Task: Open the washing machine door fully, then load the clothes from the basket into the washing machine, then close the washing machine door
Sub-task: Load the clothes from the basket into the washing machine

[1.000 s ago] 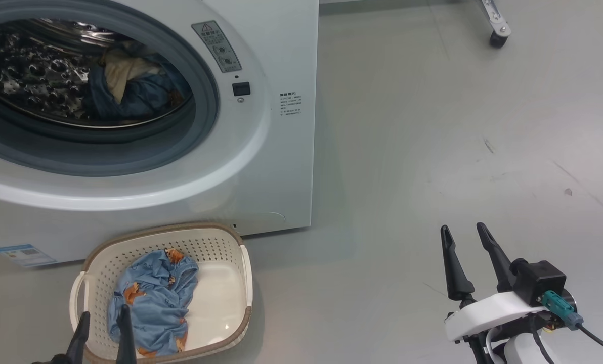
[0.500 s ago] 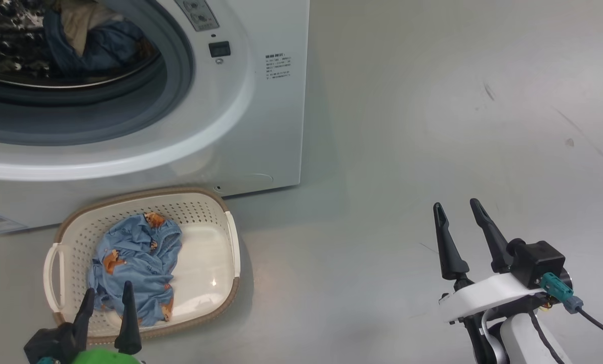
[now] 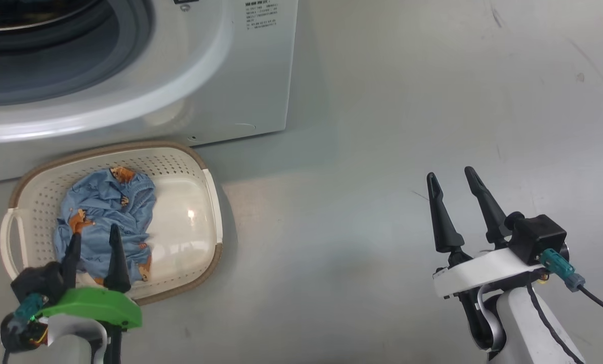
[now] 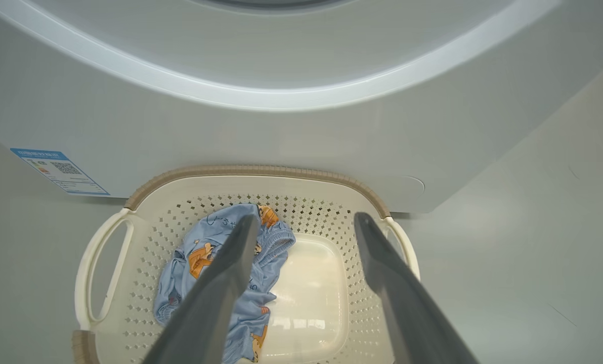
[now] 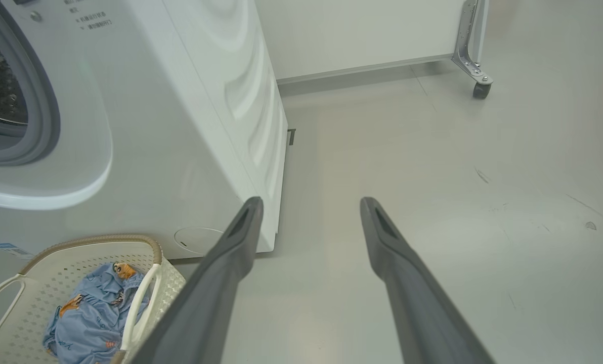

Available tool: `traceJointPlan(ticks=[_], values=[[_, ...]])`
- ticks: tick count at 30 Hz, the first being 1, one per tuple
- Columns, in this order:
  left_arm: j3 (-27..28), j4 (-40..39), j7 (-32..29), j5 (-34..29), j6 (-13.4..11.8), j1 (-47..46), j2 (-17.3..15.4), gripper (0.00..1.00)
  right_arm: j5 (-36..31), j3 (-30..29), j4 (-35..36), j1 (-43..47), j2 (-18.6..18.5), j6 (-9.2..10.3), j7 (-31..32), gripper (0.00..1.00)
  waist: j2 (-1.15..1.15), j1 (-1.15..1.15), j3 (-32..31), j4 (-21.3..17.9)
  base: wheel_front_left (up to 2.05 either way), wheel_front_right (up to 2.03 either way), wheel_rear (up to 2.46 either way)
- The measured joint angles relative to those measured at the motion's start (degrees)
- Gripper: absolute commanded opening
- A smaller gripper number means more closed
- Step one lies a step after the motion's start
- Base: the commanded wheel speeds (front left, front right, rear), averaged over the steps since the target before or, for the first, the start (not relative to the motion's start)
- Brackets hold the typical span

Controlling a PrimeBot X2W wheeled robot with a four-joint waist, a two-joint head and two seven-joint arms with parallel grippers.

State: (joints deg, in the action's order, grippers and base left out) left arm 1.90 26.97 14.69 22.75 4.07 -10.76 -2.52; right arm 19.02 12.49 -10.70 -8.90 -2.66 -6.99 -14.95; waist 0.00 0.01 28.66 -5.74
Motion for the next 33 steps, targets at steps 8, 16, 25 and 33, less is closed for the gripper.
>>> traceJointPlan(ticks=[8, 16, 25, 33], values=[[0.3, 4.1, -0.6, -0.1, -0.8, -8.4, -1.6, 1.0, 0.0, 0.5, 1.4, -2.9, 0.0, 0.0, 0.0, 1.0, 0.0, 0.0, 6.5, -0.8, 0.0, 0.0, 0.0], [1.8, 7.7, -3.2, 0.0, -1.8, -15.9, -3.9, 1.0, 0.0, 0.8, 2.6, -5.9, 0.0, 0.0, 0.0, 1.0, 0.0, 0.0, 13.1, -1.6, 0.0, 0.0, 0.0], [2.4, 12.3, -7.2, -0.6, -3.7, -23.2, -7.2, 1.0, 0.1, 0.8, 4.0, -8.2, -0.1, 0.0, 0.0, 1.0, 0.0, 0.0, 20.5, -2.5, 0.0, 0.0, 0.0], [3.4, 17.2, -9.6, -1.2, -6.4, -27.8, -8.9, 1.0, 0.2, 0.8, 4.5, -10.7, -0.1, 0.0, 0.0, 1.0, 0.0, 0.0, 26.3, -3.2, 0.0, 0.0, 0.0]])
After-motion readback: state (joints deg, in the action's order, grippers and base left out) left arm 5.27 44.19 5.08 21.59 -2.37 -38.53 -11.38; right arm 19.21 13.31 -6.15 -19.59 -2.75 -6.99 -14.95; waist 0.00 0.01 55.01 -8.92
